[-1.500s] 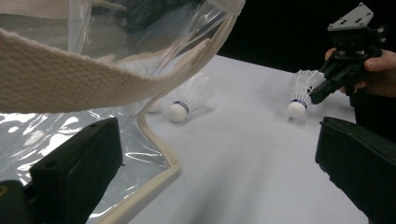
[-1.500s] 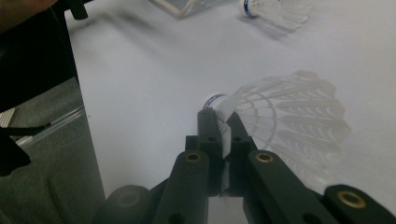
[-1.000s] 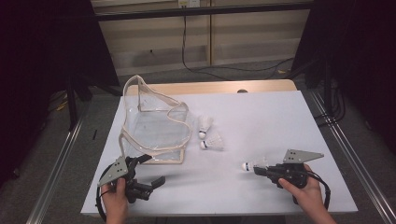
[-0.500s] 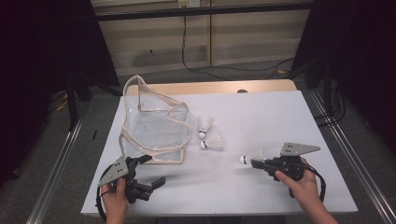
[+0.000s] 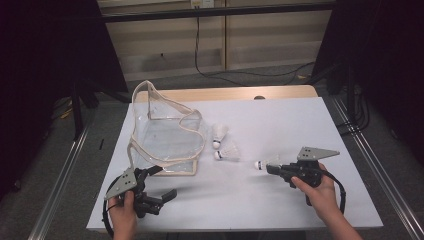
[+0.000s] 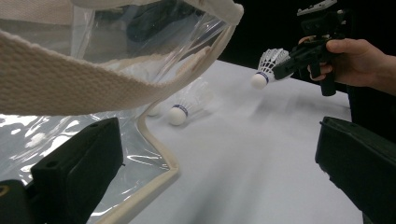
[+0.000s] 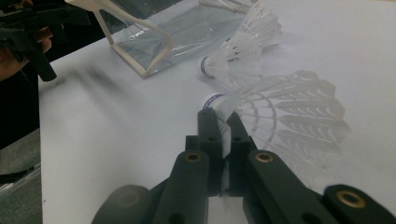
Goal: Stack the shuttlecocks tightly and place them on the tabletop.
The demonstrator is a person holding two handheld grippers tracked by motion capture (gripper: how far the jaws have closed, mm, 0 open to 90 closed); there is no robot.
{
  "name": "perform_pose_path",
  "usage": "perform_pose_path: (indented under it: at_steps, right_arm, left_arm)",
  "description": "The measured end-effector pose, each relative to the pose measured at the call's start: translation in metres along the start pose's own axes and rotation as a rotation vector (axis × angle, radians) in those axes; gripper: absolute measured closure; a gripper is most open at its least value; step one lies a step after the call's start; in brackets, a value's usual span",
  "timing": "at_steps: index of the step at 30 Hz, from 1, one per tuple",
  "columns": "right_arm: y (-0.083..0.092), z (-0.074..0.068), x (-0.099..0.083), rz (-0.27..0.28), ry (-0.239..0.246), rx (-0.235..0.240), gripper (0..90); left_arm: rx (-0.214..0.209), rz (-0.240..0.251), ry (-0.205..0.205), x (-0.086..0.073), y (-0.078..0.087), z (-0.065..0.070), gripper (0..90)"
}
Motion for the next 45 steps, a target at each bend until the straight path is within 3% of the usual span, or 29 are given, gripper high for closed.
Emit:
perform_pose_path:
  at_steps: [25,45]
  right_arm:
    - [-0.023,0.018,0.018,0.006,-0.014,-0.025,89.0]
    - [-0.037,0.035,0.017,-0.006,-0.036,-0.048,89.0]
  left_arm:
    - [-0.003,0.0,0.001,-0.001,0.001,0.0,1.1]
    - [-0.004,-0.002,0.0,0.0,0.0,0.001,1.2]
Point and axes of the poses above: each handheld gripper's, and its own axes: y roughly backward along the jaws, x roughly out of its top, z roughly to its right, the point moved 6 cm from there along -y, roughly forward along the jaws, and after that the axes turned 9 degrees about x, right-handed, at the moved point
